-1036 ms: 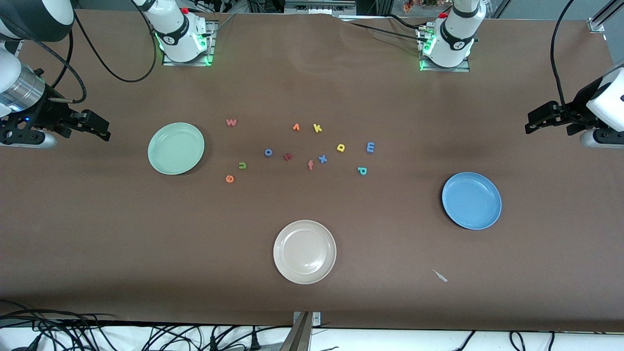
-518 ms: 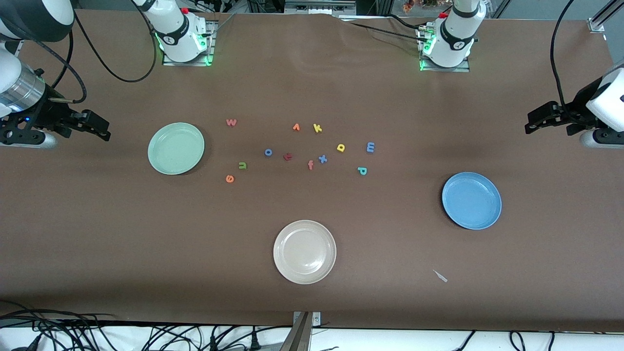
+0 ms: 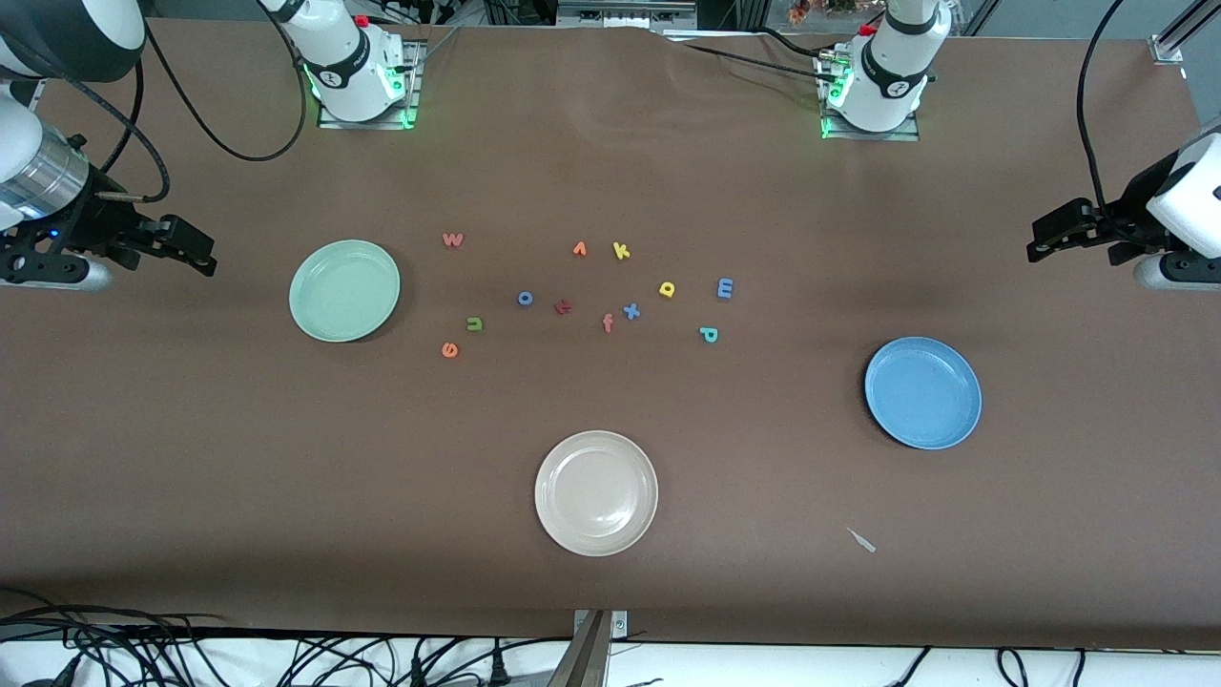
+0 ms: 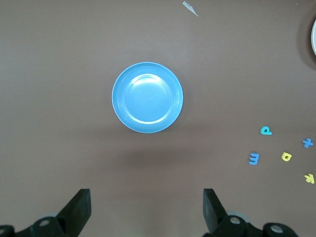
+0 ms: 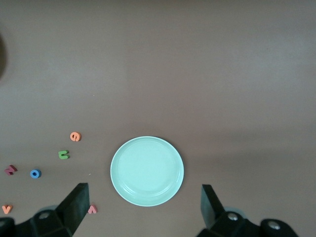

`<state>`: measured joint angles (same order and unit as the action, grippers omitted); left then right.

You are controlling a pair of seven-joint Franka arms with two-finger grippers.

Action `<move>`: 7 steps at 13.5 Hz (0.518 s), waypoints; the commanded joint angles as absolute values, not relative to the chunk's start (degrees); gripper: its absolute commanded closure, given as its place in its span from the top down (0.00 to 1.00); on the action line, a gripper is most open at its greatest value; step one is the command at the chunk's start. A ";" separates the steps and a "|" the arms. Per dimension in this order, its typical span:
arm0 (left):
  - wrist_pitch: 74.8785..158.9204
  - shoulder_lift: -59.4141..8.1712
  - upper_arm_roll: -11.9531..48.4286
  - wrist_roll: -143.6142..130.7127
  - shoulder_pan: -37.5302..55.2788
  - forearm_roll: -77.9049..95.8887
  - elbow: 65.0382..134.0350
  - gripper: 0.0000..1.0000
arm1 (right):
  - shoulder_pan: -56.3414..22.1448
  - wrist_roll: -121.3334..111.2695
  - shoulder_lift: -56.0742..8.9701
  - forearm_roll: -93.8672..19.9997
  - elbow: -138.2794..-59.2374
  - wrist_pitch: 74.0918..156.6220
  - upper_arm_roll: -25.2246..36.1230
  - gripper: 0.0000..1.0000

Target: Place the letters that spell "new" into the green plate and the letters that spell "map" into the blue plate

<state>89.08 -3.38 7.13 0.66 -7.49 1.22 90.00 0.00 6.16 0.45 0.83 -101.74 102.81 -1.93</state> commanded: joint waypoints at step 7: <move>89.82 -3.43 7.47 1.32 -7.65 -0.70 90.27 1.00 | -0.26 6.59 1.14 0.53 -102.57 102.66 -1.76 1.00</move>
